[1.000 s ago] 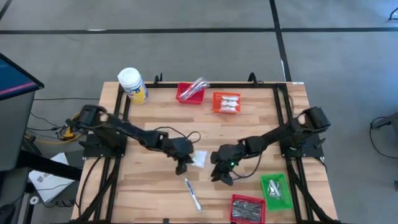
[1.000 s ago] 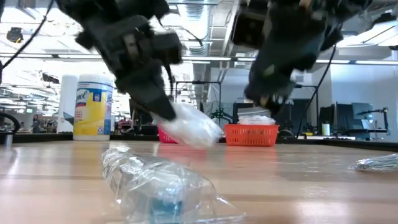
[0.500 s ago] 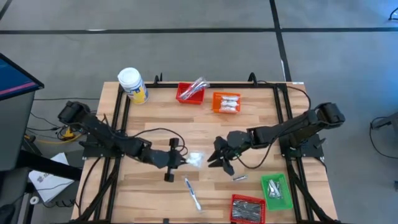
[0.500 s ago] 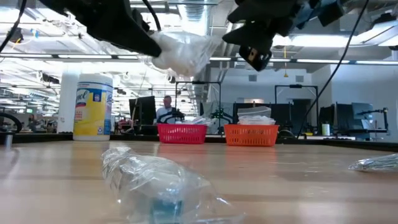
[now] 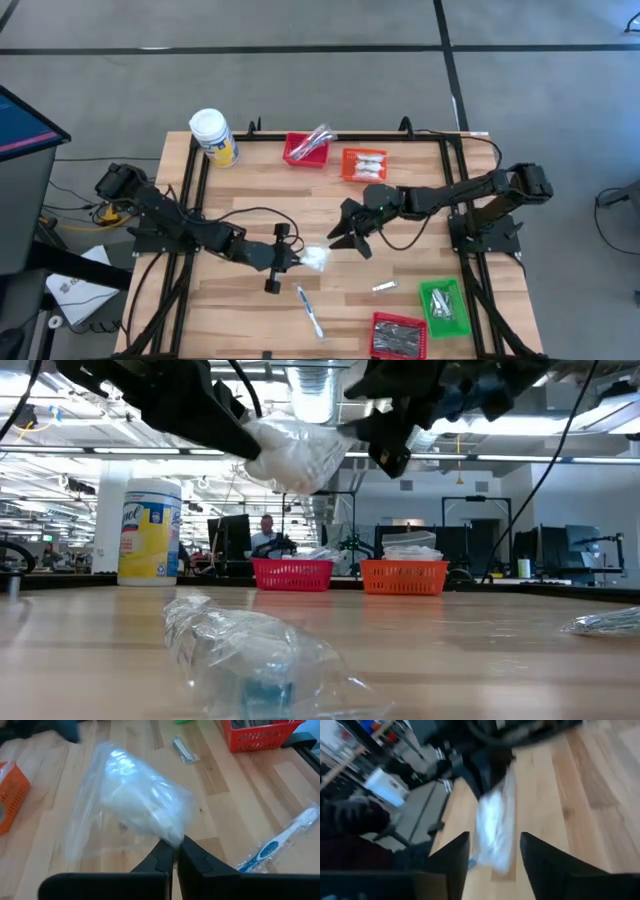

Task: Pick & Place Travel size toiletries
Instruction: Put the white cotton pack into the orange bin

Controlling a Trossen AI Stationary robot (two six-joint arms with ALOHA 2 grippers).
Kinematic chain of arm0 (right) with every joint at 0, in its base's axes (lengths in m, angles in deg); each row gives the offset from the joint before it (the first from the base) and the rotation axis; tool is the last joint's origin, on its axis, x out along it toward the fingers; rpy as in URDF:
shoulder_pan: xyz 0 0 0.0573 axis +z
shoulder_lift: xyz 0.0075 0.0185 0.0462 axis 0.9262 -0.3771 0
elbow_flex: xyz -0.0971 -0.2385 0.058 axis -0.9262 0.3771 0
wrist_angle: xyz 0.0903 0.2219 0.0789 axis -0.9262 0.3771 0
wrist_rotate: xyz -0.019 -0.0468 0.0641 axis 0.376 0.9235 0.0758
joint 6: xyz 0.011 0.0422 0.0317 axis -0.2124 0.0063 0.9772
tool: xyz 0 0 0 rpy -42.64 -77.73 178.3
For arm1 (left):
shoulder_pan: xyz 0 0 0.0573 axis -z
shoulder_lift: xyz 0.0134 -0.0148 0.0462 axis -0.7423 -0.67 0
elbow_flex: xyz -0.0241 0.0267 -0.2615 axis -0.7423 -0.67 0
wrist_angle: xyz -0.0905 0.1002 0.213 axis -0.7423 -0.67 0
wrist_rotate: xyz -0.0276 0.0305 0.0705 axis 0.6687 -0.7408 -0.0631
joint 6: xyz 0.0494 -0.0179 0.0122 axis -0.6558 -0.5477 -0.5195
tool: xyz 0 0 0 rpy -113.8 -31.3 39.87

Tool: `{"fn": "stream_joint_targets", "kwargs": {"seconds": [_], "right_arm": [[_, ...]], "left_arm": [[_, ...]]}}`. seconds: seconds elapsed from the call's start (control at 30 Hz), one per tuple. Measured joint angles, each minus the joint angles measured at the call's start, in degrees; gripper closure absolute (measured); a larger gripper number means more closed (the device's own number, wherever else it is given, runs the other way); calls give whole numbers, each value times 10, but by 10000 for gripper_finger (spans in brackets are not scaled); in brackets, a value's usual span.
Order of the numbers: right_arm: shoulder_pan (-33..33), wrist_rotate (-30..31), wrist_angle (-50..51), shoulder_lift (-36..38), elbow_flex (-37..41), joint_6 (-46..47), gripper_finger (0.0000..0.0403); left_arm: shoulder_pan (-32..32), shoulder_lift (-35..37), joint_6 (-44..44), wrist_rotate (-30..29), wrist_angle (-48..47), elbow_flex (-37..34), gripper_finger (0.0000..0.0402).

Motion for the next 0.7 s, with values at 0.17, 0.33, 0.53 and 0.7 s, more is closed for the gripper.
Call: {"fn": "stream_joint_targets", "kwargs": {"seconds": [0.17,0.33,0.53,0.7], "right_arm": [[-15,-14,-39,1,-7,10,193],[-20,-13,-35,-28,-15,10,167],[-21,-16,-36,-73,-41,10,163],[-21,-40,-38,-101,-68,10,163]], "left_arm": [[-2,0,0,8,9,0,401],[-2,0,0,9,12,0,401],[-2,0,0,9,12,0,401],[-2,0,1,9,12,0,401]]}}
